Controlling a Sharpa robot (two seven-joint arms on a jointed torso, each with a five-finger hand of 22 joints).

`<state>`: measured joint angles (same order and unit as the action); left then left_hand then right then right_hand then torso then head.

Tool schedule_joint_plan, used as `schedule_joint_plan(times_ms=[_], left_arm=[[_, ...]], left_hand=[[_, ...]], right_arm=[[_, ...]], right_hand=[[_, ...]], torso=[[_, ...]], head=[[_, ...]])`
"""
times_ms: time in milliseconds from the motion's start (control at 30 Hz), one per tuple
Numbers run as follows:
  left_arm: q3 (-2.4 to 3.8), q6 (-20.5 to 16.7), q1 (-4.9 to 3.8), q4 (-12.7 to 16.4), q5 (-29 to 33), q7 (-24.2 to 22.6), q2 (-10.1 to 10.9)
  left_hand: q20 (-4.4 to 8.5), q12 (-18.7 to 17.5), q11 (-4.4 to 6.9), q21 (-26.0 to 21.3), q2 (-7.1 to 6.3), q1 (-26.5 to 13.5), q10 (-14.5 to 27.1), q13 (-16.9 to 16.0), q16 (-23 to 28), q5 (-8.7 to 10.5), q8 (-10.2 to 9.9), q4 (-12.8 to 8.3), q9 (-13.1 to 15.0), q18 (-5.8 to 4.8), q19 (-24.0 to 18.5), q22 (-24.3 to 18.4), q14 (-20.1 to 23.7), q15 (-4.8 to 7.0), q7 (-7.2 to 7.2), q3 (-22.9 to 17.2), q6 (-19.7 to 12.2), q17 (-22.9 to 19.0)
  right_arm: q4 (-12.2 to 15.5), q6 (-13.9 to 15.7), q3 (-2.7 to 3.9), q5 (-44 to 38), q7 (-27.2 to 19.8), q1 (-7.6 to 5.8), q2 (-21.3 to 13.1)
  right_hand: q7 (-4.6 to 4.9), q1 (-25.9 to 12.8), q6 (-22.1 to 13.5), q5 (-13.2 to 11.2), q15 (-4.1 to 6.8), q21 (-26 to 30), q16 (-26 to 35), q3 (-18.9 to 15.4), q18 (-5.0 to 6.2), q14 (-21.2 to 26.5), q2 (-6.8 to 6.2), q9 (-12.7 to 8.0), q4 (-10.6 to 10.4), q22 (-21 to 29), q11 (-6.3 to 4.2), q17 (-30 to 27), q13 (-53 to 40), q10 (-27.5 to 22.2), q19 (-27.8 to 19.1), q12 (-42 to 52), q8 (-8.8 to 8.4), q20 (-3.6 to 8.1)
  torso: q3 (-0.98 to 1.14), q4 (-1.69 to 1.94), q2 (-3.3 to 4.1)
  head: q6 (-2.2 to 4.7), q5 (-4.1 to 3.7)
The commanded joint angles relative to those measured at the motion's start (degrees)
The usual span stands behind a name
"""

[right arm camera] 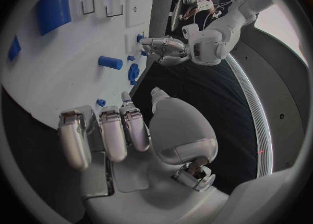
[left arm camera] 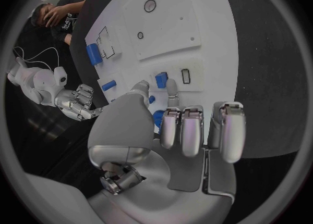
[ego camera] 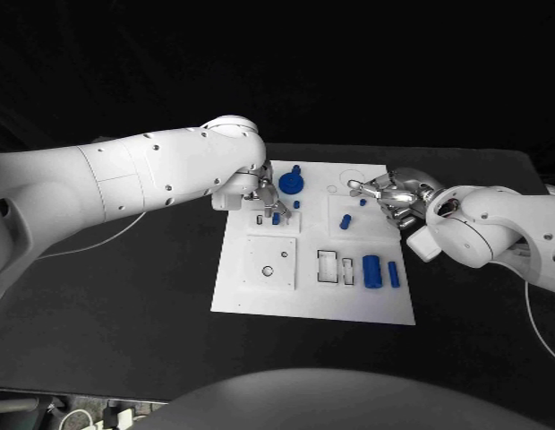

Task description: Assemble the parts on the task board

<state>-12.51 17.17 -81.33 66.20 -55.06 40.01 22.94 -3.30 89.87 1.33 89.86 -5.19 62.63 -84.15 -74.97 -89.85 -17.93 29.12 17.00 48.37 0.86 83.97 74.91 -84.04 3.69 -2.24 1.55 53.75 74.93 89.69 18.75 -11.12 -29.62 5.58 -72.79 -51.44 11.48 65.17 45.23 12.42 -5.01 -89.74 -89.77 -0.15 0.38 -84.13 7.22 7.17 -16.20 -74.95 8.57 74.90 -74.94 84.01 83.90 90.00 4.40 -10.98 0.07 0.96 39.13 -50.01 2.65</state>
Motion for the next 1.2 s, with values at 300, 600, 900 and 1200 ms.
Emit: schedule_joint_plan(times_ms=[300,600,900,1200], left_arm=[[0.79,-8.90,-0.68,3.45,-0.69,0.62,4.54],[1.21,-9.38,-1.71,0.82,-0.22,-4.59,5.66],[1.18,-6.17,-1.83,-5.15,-0.74,-5.48,4.14],[0.40,-3.78,-1.42,-10.88,-3.29,-6.72,1.10]], left_hand=[[-0.39,0.13,-0.42,0.14,-3.54,-5.17,-5.85,-15.03,-0.15,4.35,-0.36,0.16,1.48,-0.86,6.03,15.09,-5.96,-0.44,-0.21,5.00,0.21,15.07],[-0.41,0.13,-0.55,0.14,-3.75,-3.56,-5.85,-15.03,-0.15,2.61,-0.12,0.14,2.43,-0.86,6.03,15.09,-5.96,-0.46,-0.30,5.04,-0.38,15.07],[-0.39,0.13,-0.47,0.14,-2.61,-1.72,-5.85,-15.03,-0.15,2.22,0.17,0.11,3.06,-0.86,6.03,15.09,-5.96,-0.39,-0.18,4.28,-0.31,15.07],[-0.32,0.13,-0.41,0.14,-0.64,0.06,-5.85,-15.03,-0.15,2.72,-0.20,0.00,3.28,-0.86,6.03,15.09,-5.96,-0.30,-0.12,3.06,-0.59,15.07]], right_arm=[[-0.14,-1.14,-0.01,-0.35,-0.14,0.19,-0.06],[-0.18,-1.33,-0.01,-0.35,-0.04,0.22,-0.10],[-0.17,-1.54,-0.01,-0.35,0.29,0.23,-0.21],[-0.04,-1.63,-0.01,-0.35,0.47,0.24,-0.19]], right_hand=[[1.52,0.13,-0.43,-0.03,-0.34,-0.26,-0.23,-0.45,-0.38,-5.87,0.59,-0.09,0.00,-15.05,0.34,15.10,-15.06,5.99,6.10,0.00,0.36,-0.43],[1.54,0.13,-0.46,-0.03,-0.36,-0.26,-0.23,-0.47,-0.38,-5.87,0.64,-0.09,-0.01,-15.05,0.35,15.10,-15.06,5.99,6.10,0.00,0.35,-0.45],[1.55,0.14,-0.49,-0.03,-0.37,-0.26,-0.23,-0.50,-0.38,-5.87,0.68,-0.10,-0.02,-15.05,0.37,15.10,-15.06,5.99,6.10,0.00,0.35,-0.47],[1.55,0.14,-0.49,-0.02,-0.38,-0.26,-0.23,-0.50,-0.38,-5.87,0.69,-0.10,-0.02,-15.05,0.37,15.10,-15.06,5.99,6.10,0.00,0.35,-0.47]], torso=[[0.06,0.17,-0.06],[-0.02,-0.02,0.06],[0.00,0.00,0.07],[-0.03,-0.15,0.10]], head=[[0.26,0.13],[1.26,0.98],[1.76,1.09],[1.86,1.12]])
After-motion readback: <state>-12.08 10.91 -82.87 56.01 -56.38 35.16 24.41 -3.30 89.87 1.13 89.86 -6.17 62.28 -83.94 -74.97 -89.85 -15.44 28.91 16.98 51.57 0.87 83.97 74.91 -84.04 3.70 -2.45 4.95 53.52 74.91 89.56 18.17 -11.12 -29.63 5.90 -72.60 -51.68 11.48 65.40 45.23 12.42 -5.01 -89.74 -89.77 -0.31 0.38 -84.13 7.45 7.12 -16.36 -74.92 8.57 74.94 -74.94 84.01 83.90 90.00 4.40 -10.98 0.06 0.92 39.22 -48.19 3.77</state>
